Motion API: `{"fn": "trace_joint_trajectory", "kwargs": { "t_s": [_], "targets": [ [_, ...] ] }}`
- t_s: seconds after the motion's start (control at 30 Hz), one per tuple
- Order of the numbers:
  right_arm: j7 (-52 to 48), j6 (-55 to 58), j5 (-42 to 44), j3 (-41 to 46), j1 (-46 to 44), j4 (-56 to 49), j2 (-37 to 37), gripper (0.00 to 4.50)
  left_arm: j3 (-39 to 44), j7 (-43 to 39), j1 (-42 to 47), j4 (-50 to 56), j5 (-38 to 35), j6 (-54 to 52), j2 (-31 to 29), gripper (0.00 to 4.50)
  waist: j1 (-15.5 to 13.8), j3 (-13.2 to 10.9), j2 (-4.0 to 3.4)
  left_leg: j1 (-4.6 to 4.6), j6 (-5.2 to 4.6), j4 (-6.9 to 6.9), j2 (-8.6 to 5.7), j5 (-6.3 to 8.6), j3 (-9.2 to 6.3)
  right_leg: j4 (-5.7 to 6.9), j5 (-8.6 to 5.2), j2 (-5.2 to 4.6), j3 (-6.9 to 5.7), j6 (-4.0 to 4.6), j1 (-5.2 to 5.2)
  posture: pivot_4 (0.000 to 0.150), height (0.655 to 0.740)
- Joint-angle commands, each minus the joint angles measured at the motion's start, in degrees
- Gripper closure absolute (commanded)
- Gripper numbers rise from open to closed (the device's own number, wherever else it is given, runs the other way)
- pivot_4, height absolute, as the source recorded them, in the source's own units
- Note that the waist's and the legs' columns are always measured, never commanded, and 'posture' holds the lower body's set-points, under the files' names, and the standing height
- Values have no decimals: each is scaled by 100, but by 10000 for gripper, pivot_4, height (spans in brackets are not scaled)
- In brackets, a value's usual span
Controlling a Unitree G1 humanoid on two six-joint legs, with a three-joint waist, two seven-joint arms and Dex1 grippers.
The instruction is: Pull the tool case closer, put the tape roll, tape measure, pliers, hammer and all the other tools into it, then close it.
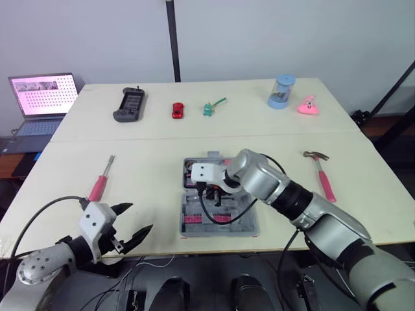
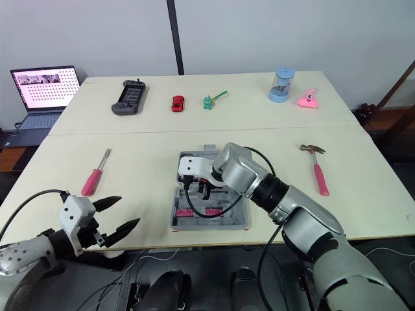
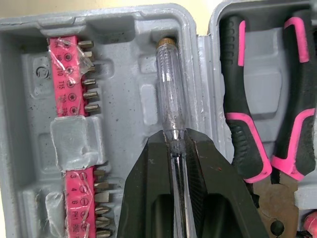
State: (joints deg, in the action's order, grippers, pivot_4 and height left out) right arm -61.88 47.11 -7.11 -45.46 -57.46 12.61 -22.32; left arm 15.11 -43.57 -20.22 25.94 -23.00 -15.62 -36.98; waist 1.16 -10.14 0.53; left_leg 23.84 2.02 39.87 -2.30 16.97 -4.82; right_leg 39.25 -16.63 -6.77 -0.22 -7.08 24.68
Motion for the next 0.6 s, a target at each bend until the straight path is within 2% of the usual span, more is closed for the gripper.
{"fn": "trace_joint_trajectory", "kwargs": {
  "t_s": [0.03, 0.07, 0.13, 0.23, 0.33, 0.37, 0.47, 0.6],
  "targets": [
    [156, -184, -153, 225, -64, -66, 17, 34557, 76, -15, 23, 39, 42, 108, -34, 0, -1, 0, 0, 0, 0, 0, 0, 0, 0, 0, 0, 0, 0, 0, 0, 1500, 6753],
    [120, -147, -145, 239, -62, -104, 3, 32099, 70, -22, 25, 34, 41, 113, -29, 0, -2, 0, 0, 0, 0, 0, 0, 0, 0, 0, 0, 0, 0, 0, 0, 1500, 6753],
    [-134, -36, -66, 284, -110, -377, -167, 22321, 53, -37, 41, 14, 40, 113, -26, 0, -6, 0, 0, 0, 0, 0, 0, 0, 0, 0, 0, -1, 0, 0, 0, 1500, 6753],
    [-404, 96, 80, 458, -171, -668, -376, 22321, 44, -53, 61, 0, 36, 108, -31, 0, -15, 0, 0, 3, 0, 0, -1, 0, 0, 0, 0, -2, 0, 0, 0, 1500, 6753],
    [-453, -200, 423, 1080, 22, -1034, -576, 22321, 6, -81, 110, -54, 42, 125, -30, 0, -19, -1, -1, 4, 0, 0, -1, 0, -1, 0, 0, -2, 0, 0, 0, 1500, 6753],
    [-245, -563, 628, 1482, 239, -1092, -477, 22321, -10, -88, 134, -76, 45, 130, -27, 0, -18, 0, 0, 4, 0, 0, -1, 0, -1, 0, 0, -2, -1, 0, 0, 1500, 6753],
    [565, -2303, 439, 1969, 824, -1079, -511, 22321, -76, -124, 223, -131, 53, 140, -24, 0, -23, 3, 6, 3, 0, -1, 1, 0, 0, -1, 0, -1, -3, -1, -3, 1500, 6753],
    [26, -1761, 852, 2014, 1179, -1078, -529, 22321, -160, -199, 376, -226, 72, 140, -30, 0, -18, 3, 5, 3, 0, 1, -1, 0, 3, 1, 1, -1, -2, -1, -3, 1500, 6753]
  ]
}}
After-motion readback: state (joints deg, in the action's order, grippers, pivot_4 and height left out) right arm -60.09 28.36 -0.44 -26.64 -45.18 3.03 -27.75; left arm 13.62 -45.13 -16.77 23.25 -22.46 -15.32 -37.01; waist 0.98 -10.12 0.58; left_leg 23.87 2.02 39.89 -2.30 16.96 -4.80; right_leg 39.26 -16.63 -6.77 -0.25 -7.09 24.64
